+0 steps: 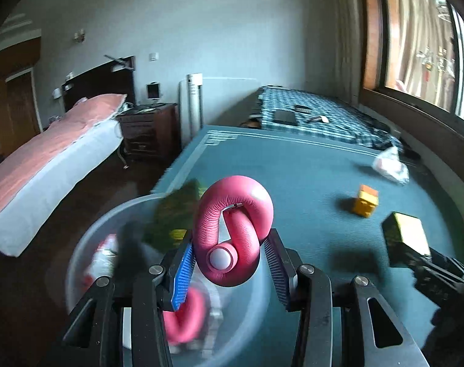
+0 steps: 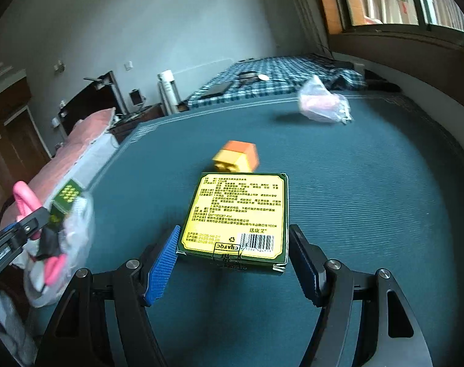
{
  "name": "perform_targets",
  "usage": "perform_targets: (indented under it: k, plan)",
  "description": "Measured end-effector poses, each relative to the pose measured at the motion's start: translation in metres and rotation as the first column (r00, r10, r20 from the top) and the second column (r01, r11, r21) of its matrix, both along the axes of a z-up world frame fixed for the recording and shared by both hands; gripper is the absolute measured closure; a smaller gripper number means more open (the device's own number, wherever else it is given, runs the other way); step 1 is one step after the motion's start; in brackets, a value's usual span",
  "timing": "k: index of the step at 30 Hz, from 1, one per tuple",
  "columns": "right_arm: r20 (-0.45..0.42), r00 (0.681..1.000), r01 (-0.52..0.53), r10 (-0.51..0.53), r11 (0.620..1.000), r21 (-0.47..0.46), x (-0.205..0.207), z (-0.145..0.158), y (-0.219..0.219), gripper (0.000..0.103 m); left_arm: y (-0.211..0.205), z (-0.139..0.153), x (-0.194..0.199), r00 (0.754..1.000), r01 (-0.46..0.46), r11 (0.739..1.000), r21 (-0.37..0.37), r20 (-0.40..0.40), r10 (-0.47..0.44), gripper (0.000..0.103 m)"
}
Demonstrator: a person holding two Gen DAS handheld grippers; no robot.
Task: Organize objects
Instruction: 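Carry the pink toy and tin to the bowl and release both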
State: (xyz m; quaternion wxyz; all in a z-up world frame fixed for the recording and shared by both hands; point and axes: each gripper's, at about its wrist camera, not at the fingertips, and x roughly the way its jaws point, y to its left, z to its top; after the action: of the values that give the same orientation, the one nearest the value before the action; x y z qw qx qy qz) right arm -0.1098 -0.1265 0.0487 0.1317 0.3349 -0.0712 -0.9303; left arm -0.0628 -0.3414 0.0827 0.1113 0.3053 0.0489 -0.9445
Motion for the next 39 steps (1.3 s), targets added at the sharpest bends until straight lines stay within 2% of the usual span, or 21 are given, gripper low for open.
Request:
perform_targets:
  k: [8, 18, 19, 21, 22, 23, 32, 39]
  plan:
    - [-0.021, 0.995, -0.098, 0.098, 0.995, -0.008, 0.020, 0.010, -0.046, 0.032, -0.062, -0.001, 0.006, 0.999, -0.037, 0.996, 0.078, 0.023, 0.035, 0.055]
    - [-0.047, 0.976, -0.215, 0.214, 0.976, -0.022, 0.039, 0.023, -0.095, 0.032, -0.119, -0.015, -0.010, 0.997, -0.064, 0.984, 0.169, 0.064, 0.054, 0.055]
    - [-0.050, 0.973, -0.228, 0.226, 0.973, -0.023, 0.040, 0.025, -0.100, 0.032, -0.121, -0.016, -0.012, 0.997, -0.061, 0.982, 0.177, 0.066, 0.050, 0.053]
    - [-0.055, 0.967, -0.251, 0.250, 0.968, -0.024, 0.044, 0.026, -0.110, 0.032, -0.125, -0.019, -0.015, 0.996, -0.055, 0.979, 0.198, 0.074, 0.041, 0.041]
    - [-0.057, 0.964, -0.263, 0.261, 0.965, -0.025, 0.044, 0.027, -0.114, 0.032, -0.127, -0.020, -0.015, 0.997, -0.053, 0.977, 0.206, 0.072, 0.039, 0.030]
    - [-0.058, 0.961, -0.274, 0.272, 0.961, -0.025, 0.045, 0.028, -0.119, 0.032, -0.129, -0.020, -0.015, 0.997, -0.052, 0.976, 0.212, 0.069, 0.039, 0.022]
    - [-0.071, 0.934, -0.351, 0.350, 0.936, -0.002, 0.054, 0.025, -0.150, 0.032, -0.138, -0.020, -0.009, 0.999, -0.037, 0.968, 0.249, 0.037, 0.028, 0.013]
    - [-0.061, 0.919, -0.390, 0.389, 0.921, 0.003, 0.058, 0.020, -0.160, 0.032, -0.145, -0.017, -0.003, 0.999, -0.054, 0.958, 0.280, 0.020, 0.050, 0.013]
